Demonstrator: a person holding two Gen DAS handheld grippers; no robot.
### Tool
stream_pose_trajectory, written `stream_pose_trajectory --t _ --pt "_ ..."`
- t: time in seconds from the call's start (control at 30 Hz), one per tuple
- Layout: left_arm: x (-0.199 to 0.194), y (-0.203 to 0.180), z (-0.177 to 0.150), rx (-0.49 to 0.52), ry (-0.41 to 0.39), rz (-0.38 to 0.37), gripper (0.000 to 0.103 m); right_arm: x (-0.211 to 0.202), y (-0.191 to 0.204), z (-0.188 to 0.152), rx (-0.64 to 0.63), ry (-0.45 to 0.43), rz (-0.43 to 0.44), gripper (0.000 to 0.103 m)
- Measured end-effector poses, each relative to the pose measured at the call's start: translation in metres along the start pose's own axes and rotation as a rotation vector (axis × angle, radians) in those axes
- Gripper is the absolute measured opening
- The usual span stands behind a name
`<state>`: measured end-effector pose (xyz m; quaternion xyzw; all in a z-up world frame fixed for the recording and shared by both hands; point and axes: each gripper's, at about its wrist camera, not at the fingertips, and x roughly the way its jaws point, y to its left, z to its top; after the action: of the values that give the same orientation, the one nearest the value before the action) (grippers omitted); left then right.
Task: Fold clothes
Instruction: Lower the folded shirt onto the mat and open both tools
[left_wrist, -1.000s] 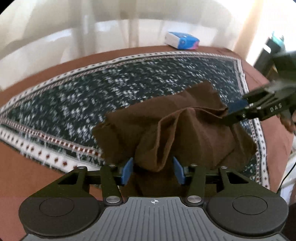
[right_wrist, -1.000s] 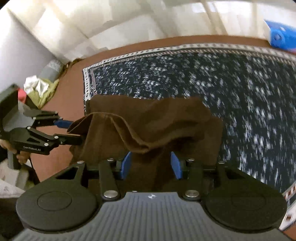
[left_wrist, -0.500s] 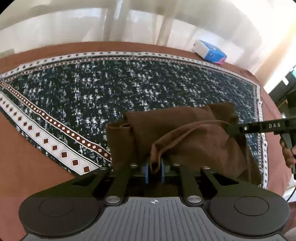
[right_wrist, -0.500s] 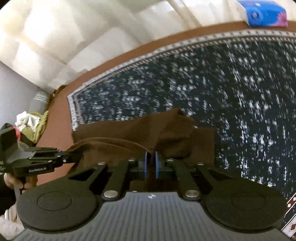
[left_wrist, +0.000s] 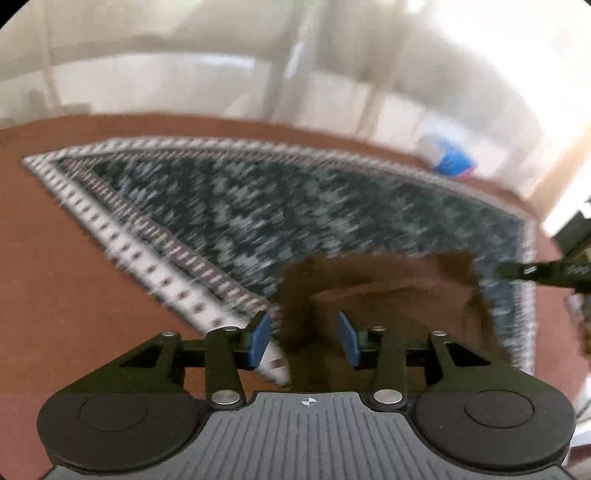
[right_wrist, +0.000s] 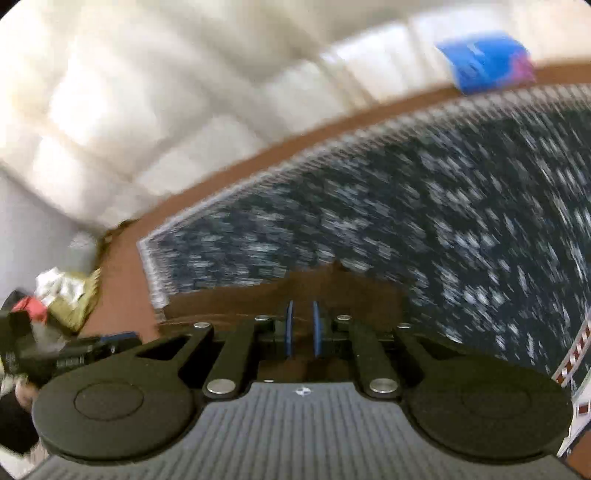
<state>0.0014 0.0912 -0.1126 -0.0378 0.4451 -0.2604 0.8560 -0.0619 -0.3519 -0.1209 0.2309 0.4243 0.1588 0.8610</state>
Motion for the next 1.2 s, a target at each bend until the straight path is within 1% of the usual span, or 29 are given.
stream_pose_trajectory --t 0.03,0.1,0.13,0.17,0.23,0.3,0.37,0.4,0.47,0.5,0.53,0.6,0.67,0.77,0.87,0.9,0.97,1.03,1.07,1.1,1.2 --pt "0.003 -0.009 0.003 0.026 -0.002 -0.024 0.055 0.002 0.010 -0.001 -0.040 0.017 0.022 0.014" --pt "0.019 -0.030 0.006 0.083 0.013 -0.057 0.056 0.020 0.029 -0.006 -0.117 0.083 0.061 0.014" --pt "0.029 -0.039 0.006 0.099 0.026 -0.066 0.057 0.030 0.037 -0.009 -0.153 0.109 0.063 0.014" --pt "0.039 -0.047 0.006 0.112 0.037 -0.067 0.057 0.041 0.044 -0.012 -0.185 0.134 0.064 0.014" --pt "0.059 -0.053 0.002 0.097 0.057 -0.022 0.057 0.059 0.050 -0.020 -0.227 0.169 0.057 0.014" --pt "0.074 -0.051 0.000 0.045 0.078 0.019 0.058 0.067 0.046 -0.020 -0.221 0.157 0.015 0.013" --pt "0.081 -0.048 -0.001 -0.005 0.083 0.039 0.059 0.074 0.042 -0.020 -0.213 0.145 -0.026 0.013" --pt "0.082 -0.048 -0.002 -0.015 0.084 0.046 0.059 0.075 0.035 -0.017 -0.176 0.131 -0.049 0.013" --pt "0.084 -0.050 -0.003 -0.014 0.084 0.063 0.059 0.076 0.024 -0.015 -0.124 0.120 -0.069 0.012" --pt "0.085 -0.050 -0.004 -0.011 0.081 0.072 0.059 0.078 0.018 -0.015 -0.102 0.122 -0.066 0.008" --pt "0.086 -0.051 -0.005 -0.009 0.077 0.079 0.059 0.079 0.013 -0.015 -0.079 0.124 -0.062 0.007" --pt "0.088 -0.052 -0.006 -0.005 0.070 0.091 0.059 0.080 0.006 -0.015 -0.041 0.114 -0.059 0.000" --pt "0.088 -0.053 -0.005 -0.001 0.066 0.100 0.060 0.080 -0.001 -0.016 0.002 0.101 -0.053 0.000" --pt "0.090 -0.053 -0.006 0.005 0.062 0.107 0.061 0.083 -0.004 -0.014 0.028 0.082 -0.046 0.000" --pt "0.090 -0.053 -0.005 -0.002 0.067 0.109 0.061 0.084 -0.001 -0.012 0.026 0.092 -0.055 0.000" --pt "0.090 -0.053 -0.005 -0.004 0.068 0.111 0.061 0.083 0.001 -0.011 0.018 0.098 -0.060 0.001" --pt "0.088 -0.054 -0.005 -0.010 0.071 0.116 0.061 0.080 0.005 -0.008 0.002 0.101 -0.079 0.005" --pt "0.084 -0.053 -0.005 -0.021 0.071 0.118 0.060 0.072 0.014 -0.008 -0.026 0.090 -0.079 0.018" --pt "0.081 -0.052 -0.006 -0.027 0.069 0.118 0.060 0.067 0.019 -0.009 -0.047 0.079 -0.077 0.029" --pt "0.077 -0.052 -0.008 -0.033 0.067 0.117 0.061 0.061 0.026 -0.010 -0.077 0.072 -0.076 0.033" --pt "0.060 -0.051 -0.020 -0.040 0.064 0.095 0.062 0.045 0.044 -0.018 -0.156 0.065 -0.060 0.034"
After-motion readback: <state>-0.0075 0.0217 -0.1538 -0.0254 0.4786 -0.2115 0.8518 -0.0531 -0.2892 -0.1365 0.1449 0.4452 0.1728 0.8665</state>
